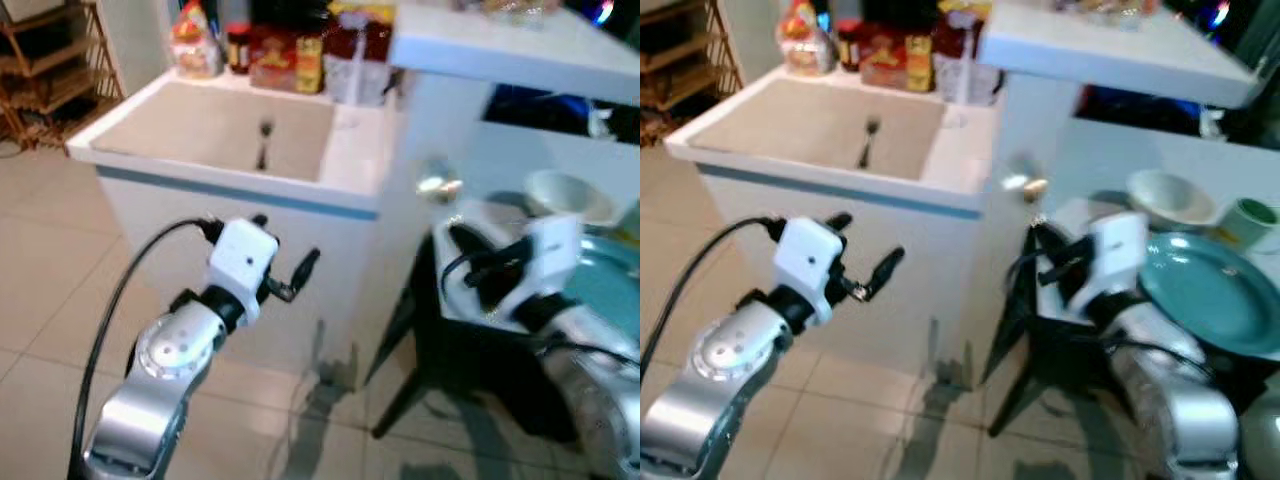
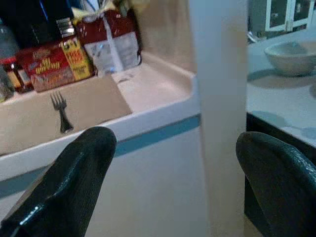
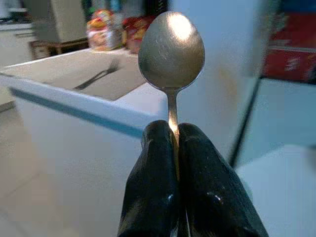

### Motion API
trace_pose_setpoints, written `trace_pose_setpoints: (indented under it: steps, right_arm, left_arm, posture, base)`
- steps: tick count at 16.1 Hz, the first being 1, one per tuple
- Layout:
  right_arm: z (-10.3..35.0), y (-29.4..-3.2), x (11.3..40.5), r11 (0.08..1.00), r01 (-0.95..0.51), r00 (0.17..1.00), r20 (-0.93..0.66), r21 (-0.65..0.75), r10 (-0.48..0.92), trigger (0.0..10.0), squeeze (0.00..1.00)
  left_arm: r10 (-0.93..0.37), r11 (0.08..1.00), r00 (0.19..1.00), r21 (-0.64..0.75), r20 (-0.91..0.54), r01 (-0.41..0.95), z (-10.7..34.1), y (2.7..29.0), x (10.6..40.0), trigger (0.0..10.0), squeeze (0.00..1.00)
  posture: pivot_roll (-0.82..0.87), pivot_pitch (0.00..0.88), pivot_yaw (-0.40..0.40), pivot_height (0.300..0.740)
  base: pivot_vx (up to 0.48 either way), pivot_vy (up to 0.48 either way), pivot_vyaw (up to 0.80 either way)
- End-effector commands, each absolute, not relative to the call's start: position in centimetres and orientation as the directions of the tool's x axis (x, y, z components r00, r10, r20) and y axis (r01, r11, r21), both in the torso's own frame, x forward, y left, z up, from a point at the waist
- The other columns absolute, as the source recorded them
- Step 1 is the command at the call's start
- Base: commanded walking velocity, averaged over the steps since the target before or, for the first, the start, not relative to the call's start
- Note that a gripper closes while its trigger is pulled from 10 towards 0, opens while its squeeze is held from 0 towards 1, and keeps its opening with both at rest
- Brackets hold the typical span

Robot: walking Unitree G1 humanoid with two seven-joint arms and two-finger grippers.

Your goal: Setting the table

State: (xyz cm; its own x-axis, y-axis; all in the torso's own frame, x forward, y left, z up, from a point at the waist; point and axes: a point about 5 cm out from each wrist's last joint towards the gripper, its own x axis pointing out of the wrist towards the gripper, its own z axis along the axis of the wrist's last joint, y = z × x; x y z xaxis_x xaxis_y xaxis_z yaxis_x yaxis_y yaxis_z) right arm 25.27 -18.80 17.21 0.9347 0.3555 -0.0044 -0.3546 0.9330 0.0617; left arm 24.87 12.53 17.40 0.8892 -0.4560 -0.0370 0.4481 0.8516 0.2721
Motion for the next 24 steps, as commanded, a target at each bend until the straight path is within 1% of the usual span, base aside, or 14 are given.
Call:
trace_pose_setpoints:
  steps: [1,2,6,8,10,11,13,18,21,24]
  right_arm:
    - [17.0,-18.5,25.6,0.937,-0.339,0.940,-0.020,0.079,0.342,10.0,0.00]
    - [17.0,-18.5,25.7,0.940,-0.329,0.943,-0.017,0.088,0.331,10.0,0.00]
    - [16.7,-18.4,26.5,0.962,-0.239,0.968,-0.040,0.130,0.246,10.0,0.00]
    - [16.9,-18.5,26.7,0.964,-0.220,0.973,-0.034,0.147,0.227,10.0,0.00]
    - [17.2,-18.6,26.9,0.969,-0.201,0.978,-0.033,0.145,0.208,10.0,0.00]
    - [17.2,-18.5,27.0,0.971,-0.190,0.979,-0.048,0.145,0.198,10.0,0.00]
    - [16.8,-17.8,27.2,0.968,-0.218,0.969,-0.088,0.123,0.229,10.0,0.00]
    - [16.5,-17.6,27.4,0.966,-0.238,0.958,-0.137,0.101,0.251,10.0,0.00]
    - [16.4,-18.0,27.5,0.970,-0.234,0.959,-0.149,0.072,0.242,10.0,0.00]
    - [16.1,-18.1,27.3,0.966,-0.251,0.950,-0.179,0.055,0.257,10.0,0.00]
  left_arm:
    - [-0.421,0.865,0.906,0.286,-0.038,0.413,17.3,13.0,25.2,10.0,0.00]
    - [-0.411,0.869,0.911,0.286,-0.033,0.403,17.3,13.0,25.3,10.0,0.00]
    - [-0.375,0.885,0.927,0.288,-0.021,0.365,17.5,13.4,25.7,10.0,0.00]
    - [-0.367,0.890,0.930,0.285,-0.015,0.355,17.6,13.4,25.8,10.0,0.00]
    - [-0.324,0.922,0.946,0.225,0.008,0.314,17.8,13.6,26.2,10.0,0.00]
    - [-0.304,0.933,0.952,0.211,0.023,0.293,18.1,13.6,26.5,10.0,0.00]
    - [-0.297,0.937,0.955,0.198,0.018,0.288,18.1,13.9,26.7,10.0,0.00]
    - [-0.289,0.943,0.957,0.176,0.023,0.281,18.3,14.0,26.6,10.0,0.00]
    - [-0.306,0.939,0.952,0.172,0.023,0.297,18.3,13.7,26.6,10.0,0.00]
    - [-0.313,0.937,0.950,0.172,0.020,0.305,18.3,13.5,26.5,10.0,0.00]
  posture:
    - [-0.03,0.000,-0.047,0.740]
    - [-0.03,0.000,-0.048,0.740]
    - [-0.03,0.000,-0.049,0.740]
    - [-0.03,0.000,-0.050,0.740]
    - [-0.03,0.000,-0.050,0.740]
    - [-0.04,0.000,-0.049,0.740]
    - [-0.03,0.000,-0.049,0.740]
    - [-0.03,0.000,-0.053,0.740]
    - [-0.03,0.000,-0.054,0.740]
    - [-0.03,0.000,-0.055,0.740]
  base:
    - [0.000,-0.480,0.00]
    - [0.000,-0.480,0.00]
    - [0.000,-0.480,-0.80]
    - [0.000,-0.480,-0.80]
    - [0.000,0.000,-0.62]
    - [0.000,0.000,0.00]
    - [0.000,0.000,0.00]
    - [0.335,0.000,0.00]
    - [0.359,0.000,-0.80]
    - [0.365,0.000,0.00]
